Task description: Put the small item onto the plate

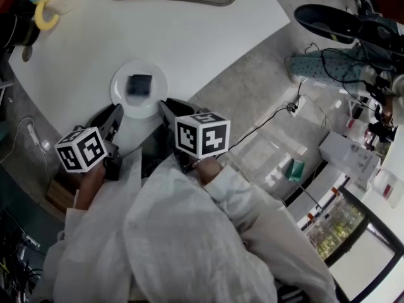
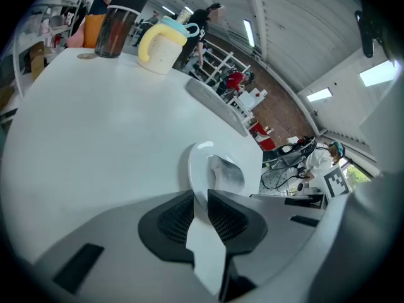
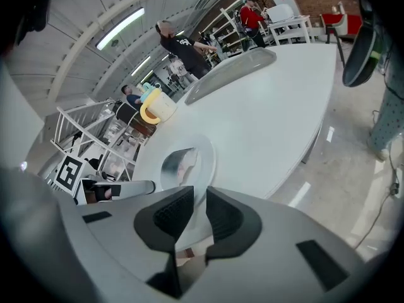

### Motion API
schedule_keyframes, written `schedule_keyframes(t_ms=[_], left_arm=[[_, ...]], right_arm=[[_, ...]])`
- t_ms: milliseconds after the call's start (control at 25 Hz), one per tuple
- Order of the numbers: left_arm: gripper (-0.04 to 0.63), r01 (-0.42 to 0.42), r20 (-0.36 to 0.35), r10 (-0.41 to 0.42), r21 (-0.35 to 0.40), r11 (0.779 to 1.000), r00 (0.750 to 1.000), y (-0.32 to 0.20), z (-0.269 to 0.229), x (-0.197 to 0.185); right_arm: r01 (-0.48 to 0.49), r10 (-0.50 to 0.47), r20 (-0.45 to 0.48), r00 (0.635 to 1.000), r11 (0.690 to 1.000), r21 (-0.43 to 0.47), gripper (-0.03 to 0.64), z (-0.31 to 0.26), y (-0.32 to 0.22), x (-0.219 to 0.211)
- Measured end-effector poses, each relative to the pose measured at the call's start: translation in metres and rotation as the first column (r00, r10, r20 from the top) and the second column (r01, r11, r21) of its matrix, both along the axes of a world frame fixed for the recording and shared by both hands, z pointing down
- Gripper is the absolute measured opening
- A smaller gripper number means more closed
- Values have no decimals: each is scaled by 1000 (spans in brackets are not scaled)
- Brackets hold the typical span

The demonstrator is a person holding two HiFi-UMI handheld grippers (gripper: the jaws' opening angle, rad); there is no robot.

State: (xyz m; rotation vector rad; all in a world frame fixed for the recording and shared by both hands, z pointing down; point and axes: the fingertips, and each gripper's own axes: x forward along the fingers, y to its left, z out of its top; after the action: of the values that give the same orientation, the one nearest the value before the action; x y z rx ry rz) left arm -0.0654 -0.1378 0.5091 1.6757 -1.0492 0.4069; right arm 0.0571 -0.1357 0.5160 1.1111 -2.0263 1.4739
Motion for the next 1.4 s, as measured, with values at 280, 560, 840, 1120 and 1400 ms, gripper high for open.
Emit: schedule_keyframes(t_ms=[280,560,840,1120,1400], left_arm=[[67,-4,-13,5,34,999,1000,-7,-10,0],[67,-32,-37,35,63,997,999,-12,-15,3],[67,-26,-16,27,67,997,999,-17,-18,5],[69,20,27,-22,74,997,999,-23,-38,5],[69,100,43,-105,104,990,994,-6,-87,-24]], right_arm=[[-44,43,23,999,999,27,69,-15,-9,0],[-91,89,33,995,994,55,67,-25,-10,2],[-73,70,45,997,995,70,66,-29,-20,4],[21,-27,69,997,996,90,65,-48,-33,2],[107,-116,82,990,989,103,64,-94,-26,-28]])
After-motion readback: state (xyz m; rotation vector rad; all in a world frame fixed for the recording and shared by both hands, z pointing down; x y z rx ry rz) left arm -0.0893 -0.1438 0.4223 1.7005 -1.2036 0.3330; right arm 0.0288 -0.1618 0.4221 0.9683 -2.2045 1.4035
